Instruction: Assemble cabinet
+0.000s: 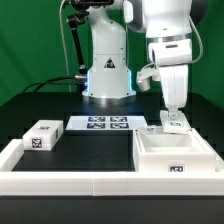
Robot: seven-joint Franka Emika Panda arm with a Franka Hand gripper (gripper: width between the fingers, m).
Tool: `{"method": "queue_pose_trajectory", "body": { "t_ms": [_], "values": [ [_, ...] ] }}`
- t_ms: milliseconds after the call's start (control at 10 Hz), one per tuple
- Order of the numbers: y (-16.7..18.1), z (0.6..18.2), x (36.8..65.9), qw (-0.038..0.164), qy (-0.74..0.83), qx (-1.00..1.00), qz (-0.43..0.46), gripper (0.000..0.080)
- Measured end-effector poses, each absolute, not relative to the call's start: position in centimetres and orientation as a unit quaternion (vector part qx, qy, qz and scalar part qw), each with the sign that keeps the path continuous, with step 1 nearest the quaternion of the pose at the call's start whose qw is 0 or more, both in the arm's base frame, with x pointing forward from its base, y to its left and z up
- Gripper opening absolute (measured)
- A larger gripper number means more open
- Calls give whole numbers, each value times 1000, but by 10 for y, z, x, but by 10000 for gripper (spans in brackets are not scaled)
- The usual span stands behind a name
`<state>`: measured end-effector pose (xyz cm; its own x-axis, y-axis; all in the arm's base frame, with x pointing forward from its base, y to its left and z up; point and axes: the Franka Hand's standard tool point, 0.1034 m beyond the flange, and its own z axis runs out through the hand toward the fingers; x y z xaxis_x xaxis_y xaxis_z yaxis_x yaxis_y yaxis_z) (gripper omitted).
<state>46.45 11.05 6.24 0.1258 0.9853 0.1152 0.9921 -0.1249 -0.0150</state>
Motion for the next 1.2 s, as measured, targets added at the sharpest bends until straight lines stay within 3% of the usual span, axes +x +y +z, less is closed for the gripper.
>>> {"method": "queue_pose_trajectory", "body": {
  "t_ms": [600, 1200],
  "values": [
    [106, 58, 468, 46, -672, -738, -41, 68],
    [110, 59, 518, 53, -665, -743, -54, 68]
  ]
}}
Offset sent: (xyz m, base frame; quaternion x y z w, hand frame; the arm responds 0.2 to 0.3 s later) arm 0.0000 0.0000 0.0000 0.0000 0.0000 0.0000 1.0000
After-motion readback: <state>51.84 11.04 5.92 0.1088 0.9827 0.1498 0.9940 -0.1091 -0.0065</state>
